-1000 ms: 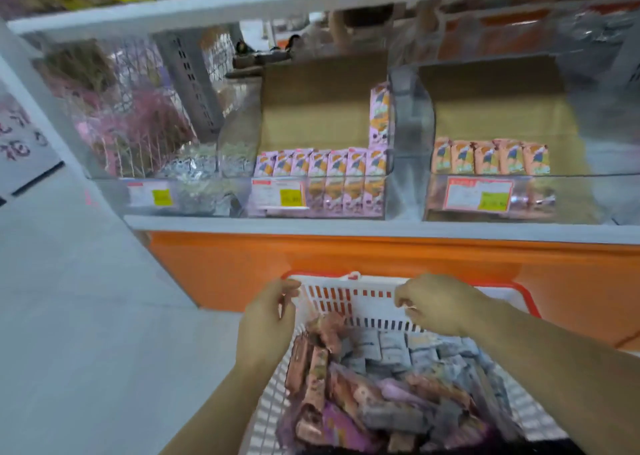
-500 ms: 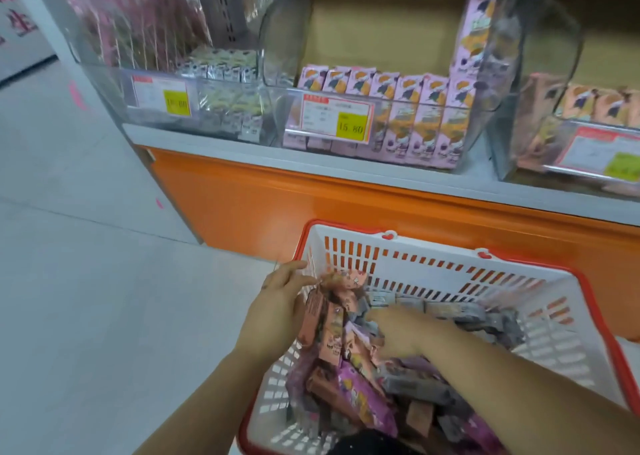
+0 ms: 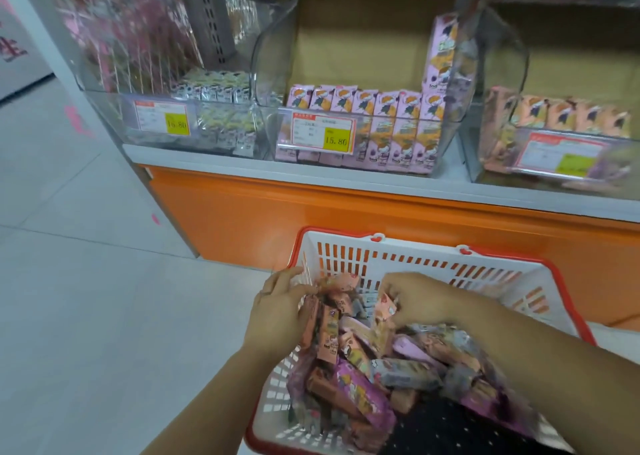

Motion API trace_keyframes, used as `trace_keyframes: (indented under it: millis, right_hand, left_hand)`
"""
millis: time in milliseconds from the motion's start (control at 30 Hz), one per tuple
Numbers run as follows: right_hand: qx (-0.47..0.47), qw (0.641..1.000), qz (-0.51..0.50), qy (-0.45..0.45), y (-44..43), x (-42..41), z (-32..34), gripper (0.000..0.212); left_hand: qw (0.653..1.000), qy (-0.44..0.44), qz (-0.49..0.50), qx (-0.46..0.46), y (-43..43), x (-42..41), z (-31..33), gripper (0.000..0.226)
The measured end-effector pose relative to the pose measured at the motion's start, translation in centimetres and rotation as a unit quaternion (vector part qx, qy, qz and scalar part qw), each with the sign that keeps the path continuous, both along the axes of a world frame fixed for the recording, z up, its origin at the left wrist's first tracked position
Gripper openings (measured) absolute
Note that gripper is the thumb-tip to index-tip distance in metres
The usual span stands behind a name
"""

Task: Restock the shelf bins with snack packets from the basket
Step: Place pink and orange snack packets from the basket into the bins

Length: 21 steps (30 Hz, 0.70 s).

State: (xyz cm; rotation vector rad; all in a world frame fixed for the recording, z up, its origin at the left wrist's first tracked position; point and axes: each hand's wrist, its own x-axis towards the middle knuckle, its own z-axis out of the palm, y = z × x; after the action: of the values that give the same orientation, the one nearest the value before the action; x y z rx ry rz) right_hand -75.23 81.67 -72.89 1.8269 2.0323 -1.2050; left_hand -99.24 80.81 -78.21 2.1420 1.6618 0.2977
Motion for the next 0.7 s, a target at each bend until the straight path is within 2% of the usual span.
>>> trace_keyframes:
  millis: [100, 167, 267, 467, 567, 700]
  right_hand:
    - [0.030, 0.998, -0.017, 0.057, -0.6, 0.9, 4.2, 0.044]
    - [0.045, 0.994, -0.033, 0.099, -1.2, 1.6, 7.1, 0.040]
    - [0.065, 0.986, -0.039, 0.147, -2.2, 2.9, 11.2, 0.033]
    - [0.104, 0.955, -0.070, 0.270, -5.1, 5.4, 18.2, 0.031]
    - [0.137, 0.924, -0.108, 0.340, -7.0, 6.9, 20.0, 0.032]
    - [0.151, 0.853, -0.186, 0.464, -9.0, 8.3, 20.7, 0.034]
  left_hand:
    - [0.999, -0.045, 0.005, 0.009, -0.1, 1.4, 2.0, 0.032]
    - [0.993, -0.121, -0.005, 0.008, -0.4, 2.8, 4.6, 0.030]
    - [0.962, -0.258, -0.031, -0.078, -1.7, 4.9, 9.5, 0.028]
    - [0.913, -0.372, -0.095, -0.140, -4.1, 8.3, 17.7, 0.019]
    - [0.888, -0.412, -0.108, -0.172, -5.1, 9.7, 20.5, 0.021]
    - [0.852, -0.465, -0.105, -0.219, -5.6, 12.1, 22.5, 0.029]
